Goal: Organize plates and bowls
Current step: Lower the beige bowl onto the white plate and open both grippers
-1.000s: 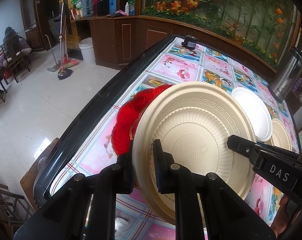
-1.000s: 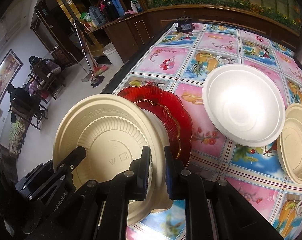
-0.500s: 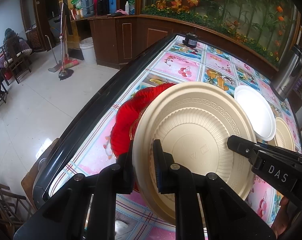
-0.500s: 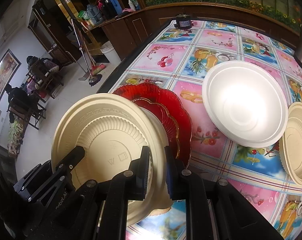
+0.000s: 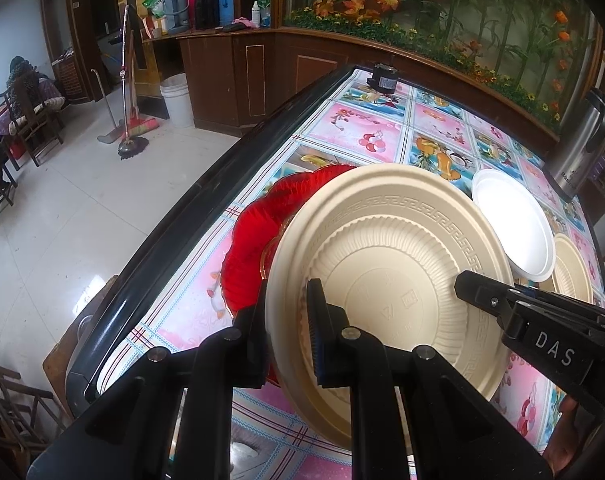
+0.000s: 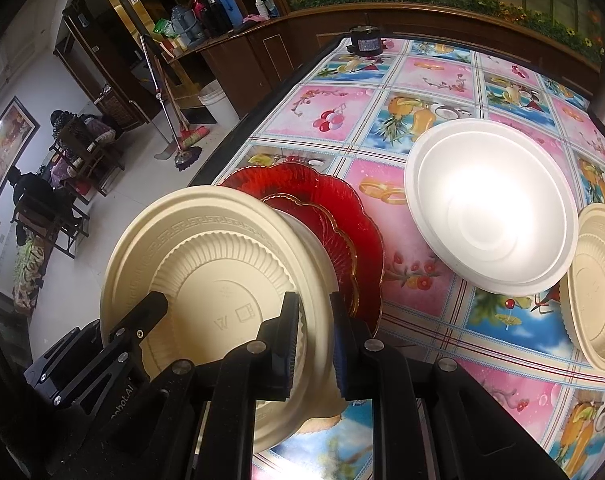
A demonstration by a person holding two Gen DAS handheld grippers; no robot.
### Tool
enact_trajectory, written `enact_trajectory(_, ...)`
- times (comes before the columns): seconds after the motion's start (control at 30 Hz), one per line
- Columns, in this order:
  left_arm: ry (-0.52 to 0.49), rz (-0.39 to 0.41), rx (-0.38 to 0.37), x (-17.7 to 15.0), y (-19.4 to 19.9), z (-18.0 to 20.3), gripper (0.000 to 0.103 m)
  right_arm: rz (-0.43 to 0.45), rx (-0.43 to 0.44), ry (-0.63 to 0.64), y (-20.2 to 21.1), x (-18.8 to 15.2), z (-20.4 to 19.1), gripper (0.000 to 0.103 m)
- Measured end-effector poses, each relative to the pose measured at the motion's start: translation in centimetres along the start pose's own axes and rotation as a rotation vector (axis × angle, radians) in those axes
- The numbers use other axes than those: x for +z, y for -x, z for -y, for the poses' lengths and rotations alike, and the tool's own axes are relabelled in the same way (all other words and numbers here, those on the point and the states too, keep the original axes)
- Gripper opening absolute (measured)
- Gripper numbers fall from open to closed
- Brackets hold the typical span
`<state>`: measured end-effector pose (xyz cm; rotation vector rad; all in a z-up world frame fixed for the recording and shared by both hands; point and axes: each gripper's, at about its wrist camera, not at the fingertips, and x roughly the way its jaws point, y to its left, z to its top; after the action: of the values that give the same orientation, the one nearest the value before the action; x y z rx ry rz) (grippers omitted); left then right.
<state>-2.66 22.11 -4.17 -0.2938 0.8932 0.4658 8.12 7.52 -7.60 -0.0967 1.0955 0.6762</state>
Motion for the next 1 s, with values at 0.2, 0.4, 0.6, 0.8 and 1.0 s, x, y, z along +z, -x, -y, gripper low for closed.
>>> enact_trajectory(0.2, 0.007, 0.003, 0.007, 0.1, -0.2, -0.1, 0.014, -0.003, -0.005, -0.001, -0.3, 0.1, -0.1, 0.018)
enact_trajectory(0.4, 0.013, 0.011, 0.016, 0.4, -0.3, -0.2, 0.014, 0.000, -0.004, -0.002, -0.6, 0.4, -0.1, 0.018)
enact_trajectory(0.6, 0.009, 0.010, 0.026, 0.6, -0.5, -0.2, 0.014, 0.004, -0.010, -0.001, -0.7, 0.6, -0.4, 0.018)
enact_trajectory(0.8, -0.006, 0.020, 0.042, 0.7, -0.8, 0.0, 0.014, 0.006, -0.002, 0.004, -1.0, 0.9, -0.7, 0.029)
enact_trajectory(1.0, 0.018, 0.023, 0.048, 1.0, -1.0, -0.6, 0.037, 0.014, -0.001, 0.007, -1.1, 1.0, -0.8, 0.035)
